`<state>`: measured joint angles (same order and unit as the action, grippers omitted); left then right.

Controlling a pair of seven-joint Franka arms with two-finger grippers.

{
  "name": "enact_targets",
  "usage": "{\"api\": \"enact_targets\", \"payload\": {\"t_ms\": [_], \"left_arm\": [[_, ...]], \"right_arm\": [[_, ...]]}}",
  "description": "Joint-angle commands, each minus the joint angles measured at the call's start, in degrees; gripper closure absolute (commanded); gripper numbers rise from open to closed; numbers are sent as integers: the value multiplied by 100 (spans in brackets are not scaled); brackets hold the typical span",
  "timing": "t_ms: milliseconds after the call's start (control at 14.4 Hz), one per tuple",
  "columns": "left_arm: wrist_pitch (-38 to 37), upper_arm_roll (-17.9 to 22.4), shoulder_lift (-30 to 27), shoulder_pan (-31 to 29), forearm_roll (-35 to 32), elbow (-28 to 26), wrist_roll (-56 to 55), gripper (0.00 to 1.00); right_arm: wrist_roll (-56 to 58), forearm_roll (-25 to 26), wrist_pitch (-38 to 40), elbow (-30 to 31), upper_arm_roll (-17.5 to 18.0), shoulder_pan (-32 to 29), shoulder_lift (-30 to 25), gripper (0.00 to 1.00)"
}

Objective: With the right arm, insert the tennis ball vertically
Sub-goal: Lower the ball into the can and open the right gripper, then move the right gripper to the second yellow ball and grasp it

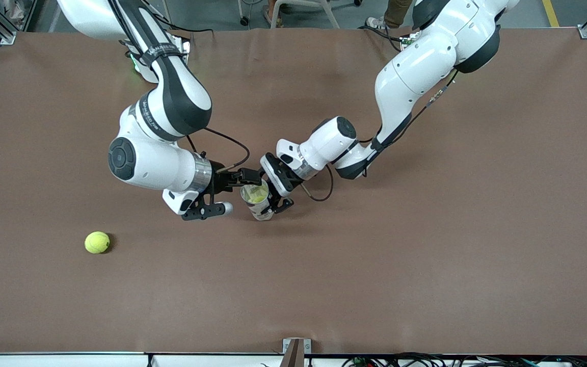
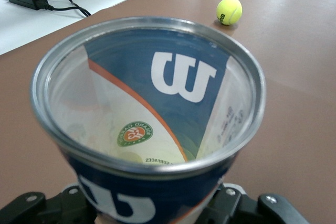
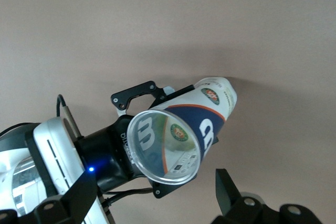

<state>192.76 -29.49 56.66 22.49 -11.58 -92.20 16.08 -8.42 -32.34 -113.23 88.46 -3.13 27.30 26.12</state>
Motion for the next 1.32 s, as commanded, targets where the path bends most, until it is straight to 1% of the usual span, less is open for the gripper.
{"api": "enact_targets", "payload": {"t_ms": [0, 69, 208, 277, 347, 485, 555, 693, 763, 901, 971, 1040, 1248], "left_arm": [[-159, 190, 56, 106, -11, -44, 35, 25], [-159, 190, 56, 106, -3, -44, 35, 25], [-159, 190, 56, 98, -11, -44, 35, 25], [-159, 190, 56, 98, -3, -44, 35, 25], [-159, 207, 56, 98, -2, -52, 44, 25], [-159, 225, 56, 106, -11, -61, 44, 25], [-159, 225, 56, 106, -11, -70, 44, 25], [-159, 233, 47, 98, -11, -88, 53, 25], [-159, 234, 47, 98, -11, -88, 53, 25], [-159, 234, 56, 106, -11, -79, 44, 25], [-159, 234, 56, 115, -11, -88, 36, 25], [-159, 251, 65, 133, -11, -88, 35, 25], [-159, 269, 56, 150, -11, -96, 44, 25]], "right_arm": [[7, 444, 450, -100, -353, -286, 7, 0], [51, 874, 478, -144, -520, -461, 7, 0], [462, 1595, 478, -285, -557, -865, 34, 0], [760, 1869, 434, -294, -557, -1119, 51, 0], [1024, 2028, 390, -294, -557, -1383, 147, 0], [1639, 2161, 76, -355, -557, -1937, 463, 0], [2225, 2205, -153, -355, -557, -2192, 638, 0], [3185, 2232, -505, -347, -557, -2509, 894, 0], [3441, 2249, -654, -338, -565, -2641, 1017, 0], [3680, 2520, -831, -329, -557, -2826, 1228, 0], [3907, 2661, -1075, -320, -548, -2905, 1333, 0], [4145, 2671, -1208, -303, -548, -2915, 1387, 0], [4182, 2645, -1332, -294, -548, -2924, 1519, 0]]}}
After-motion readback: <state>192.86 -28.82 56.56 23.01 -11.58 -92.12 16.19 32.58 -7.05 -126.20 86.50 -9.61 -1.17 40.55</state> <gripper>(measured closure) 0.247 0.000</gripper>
